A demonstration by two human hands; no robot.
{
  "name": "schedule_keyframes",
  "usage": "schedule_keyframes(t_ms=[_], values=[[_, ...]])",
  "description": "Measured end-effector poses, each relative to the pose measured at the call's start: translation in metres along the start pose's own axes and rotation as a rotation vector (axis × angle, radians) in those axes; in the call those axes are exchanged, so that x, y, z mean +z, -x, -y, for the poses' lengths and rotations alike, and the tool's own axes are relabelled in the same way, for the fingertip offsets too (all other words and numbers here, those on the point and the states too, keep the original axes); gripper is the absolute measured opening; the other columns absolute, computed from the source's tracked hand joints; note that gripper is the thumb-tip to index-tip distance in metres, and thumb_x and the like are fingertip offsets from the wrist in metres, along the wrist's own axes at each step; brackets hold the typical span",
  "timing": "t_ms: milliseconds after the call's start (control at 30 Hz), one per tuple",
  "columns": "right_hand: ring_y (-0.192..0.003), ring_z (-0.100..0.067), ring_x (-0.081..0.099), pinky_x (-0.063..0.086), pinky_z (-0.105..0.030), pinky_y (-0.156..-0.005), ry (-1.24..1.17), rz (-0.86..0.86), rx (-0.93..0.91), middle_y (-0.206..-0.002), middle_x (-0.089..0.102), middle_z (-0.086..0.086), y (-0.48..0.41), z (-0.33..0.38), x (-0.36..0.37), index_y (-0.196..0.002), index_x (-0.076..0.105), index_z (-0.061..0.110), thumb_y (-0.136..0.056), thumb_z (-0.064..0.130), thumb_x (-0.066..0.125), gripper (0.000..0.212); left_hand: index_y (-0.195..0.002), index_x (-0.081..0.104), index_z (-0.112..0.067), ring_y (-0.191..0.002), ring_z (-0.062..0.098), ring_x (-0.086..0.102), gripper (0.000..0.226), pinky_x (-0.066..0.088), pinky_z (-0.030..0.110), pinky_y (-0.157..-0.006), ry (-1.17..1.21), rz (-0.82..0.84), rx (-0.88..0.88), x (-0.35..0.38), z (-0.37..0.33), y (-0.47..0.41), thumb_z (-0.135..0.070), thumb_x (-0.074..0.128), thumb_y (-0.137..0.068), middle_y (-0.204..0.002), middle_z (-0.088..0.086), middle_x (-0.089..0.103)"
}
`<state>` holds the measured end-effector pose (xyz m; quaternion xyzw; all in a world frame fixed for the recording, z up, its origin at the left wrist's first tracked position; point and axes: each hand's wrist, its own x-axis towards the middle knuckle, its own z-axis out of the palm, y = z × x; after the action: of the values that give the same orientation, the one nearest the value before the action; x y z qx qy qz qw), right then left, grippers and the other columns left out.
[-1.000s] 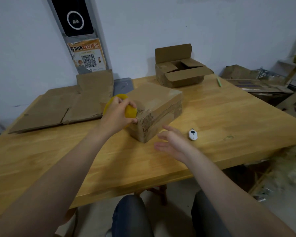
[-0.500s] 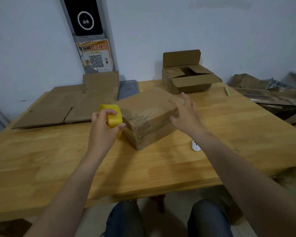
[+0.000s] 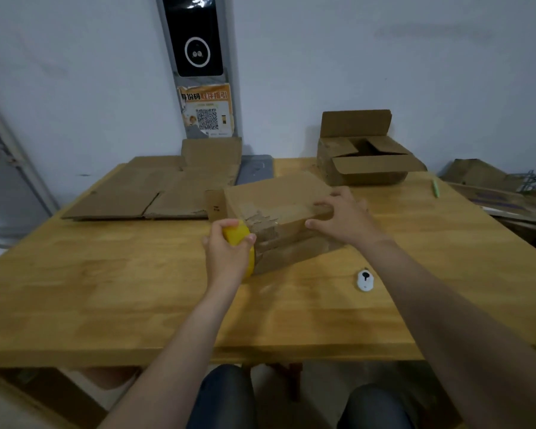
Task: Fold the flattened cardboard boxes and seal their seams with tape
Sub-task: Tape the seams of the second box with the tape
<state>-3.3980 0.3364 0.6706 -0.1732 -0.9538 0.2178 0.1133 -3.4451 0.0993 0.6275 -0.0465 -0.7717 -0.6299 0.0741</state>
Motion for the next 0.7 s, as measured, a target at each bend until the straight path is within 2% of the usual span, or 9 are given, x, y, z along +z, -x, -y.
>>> schedule_keyframes(t_ms=[167, 233, 333, 433, 500, 567, 633, 700], values=[[-0.127, -0.035, 0.037, 0.031, -0.046, -0.106, -0.040, -0.121, -0.041, -0.145, 0.035, 0.007, 0.014, 0.020, -0.003, -0.135, 0.059, 0.042, -0.084, 0.058, 0.071, 0.055, -0.108, 0.055, -0.034, -0.086, 0.007, 0.051, 0.031, 0.042, 0.027, -0.071, -0.010, -0.078, 0.090, -0.025, -0.034, -0.013, -0.025, 0.078, -0.090, -0.126, 0.003, 0.047], [-0.127, -0.034, 0.039, 0.030, -0.046, -0.105, -0.084, -0.173, -0.056, -0.145, 0.035, 0.008, 0.018, 0.031, -0.010, -0.133, 0.059, 0.043, -0.085, 0.057, 0.071, 0.051, -0.109, 0.055, -0.034, -0.090, 0.014, 0.052, 0.031, 0.042, 0.028, -0.071, -0.039, -0.074, 0.144, -0.039, -0.054, -0.027, -0.026, 0.078, -0.090, -0.127, 0.002, 0.045], [-0.127, -0.031, 0.042, 0.029, -0.044, -0.101, -0.180, -0.234, -0.085, -0.143, 0.036, 0.008, 0.021, 0.048, -0.027, -0.130, 0.059, 0.046, -0.083, 0.057, 0.073, 0.051, -0.101, 0.053, -0.042, -0.105, 0.024, 0.057, 0.034, 0.048, 0.033, -0.079, -0.036, -0.054, 0.211, -0.062, -0.086, -0.047, -0.027, 0.080, -0.087, -0.128, 0.004, 0.050], [-0.127, -0.027, 0.043, 0.024, -0.039, -0.095, -0.232, -0.256, -0.127, -0.141, 0.036, 0.008, 0.022, 0.068, -0.043, -0.127, 0.060, 0.046, -0.078, 0.060, 0.076, 0.053, -0.107, 0.053, -0.035, -0.100, 0.019, 0.054, 0.033, 0.041, 0.021, -0.067, -0.047, -0.052, 0.290, -0.082, -0.116, -0.059, -0.023, 0.078, -0.089, -0.127, 0.005, 0.050], [-0.128, -0.024, 0.041, 0.023, -0.039, -0.095, -0.251, -0.251, -0.139, -0.142, 0.035, 0.008, 0.026, 0.079, -0.052, -0.129, 0.059, 0.046, -0.075, 0.065, 0.077, 0.060, -0.112, 0.054, -0.032, -0.098, 0.017, 0.051, 0.033, 0.036, 0.018, -0.064, -0.099, -0.059, 0.316, -0.093, -0.128, -0.062, -0.023, 0.077, -0.090, -0.127, 0.004, 0.049], [-0.131, -0.022, 0.040, 0.026, -0.044, -0.104, -0.240, -0.206, -0.153, -0.145, 0.032, 0.008, 0.034, 0.090, -0.056, -0.135, 0.055, 0.045, -0.073, 0.069, 0.076, 0.070, -0.111, 0.054, -0.032, -0.099, 0.019, 0.054, 0.034, 0.037, 0.020, -0.064, -0.090, -0.053, 0.308, -0.101, -0.130, -0.062, -0.023, 0.078, -0.089, -0.122, 0.003, 0.055], [-0.135, -0.023, 0.040, 0.028, -0.053, -0.114, -0.191, -0.072, -0.159, -0.150, 0.030, 0.006, 0.042, 0.099, -0.052, -0.142, 0.049, 0.044, -0.073, 0.068, 0.077, 0.078, -0.110, 0.054, -0.030, -0.095, 0.015, 0.056, 0.032, 0.040, 0.024, -0.067, -0.033, 0.002, 0.251, -0.101, -0.125, -0.051, -0.021, 0.078, -0.090, -0.109, -0.003, 0.059], [-0.137, -0.024, 0.042, 0.037, -0.046, -0.111, -0.111, 0.130, -0.157, -0.153, 0.034, 0.004, 0.046, 0.102, -0.037, -0.145, 0.049, 0.043, -0.073, 0.064, 0.080, 0.081, -0.108, 0.056, -0.030, -0.100, 0.017, 0.059, 0.030, 0.045, 0.030, -0.076, -0.019, 0.099, 0.192, -0.092, -0.111, -0.040, -0.020, 0.078, -0.090, -0.109, -0.003, 0.064]])
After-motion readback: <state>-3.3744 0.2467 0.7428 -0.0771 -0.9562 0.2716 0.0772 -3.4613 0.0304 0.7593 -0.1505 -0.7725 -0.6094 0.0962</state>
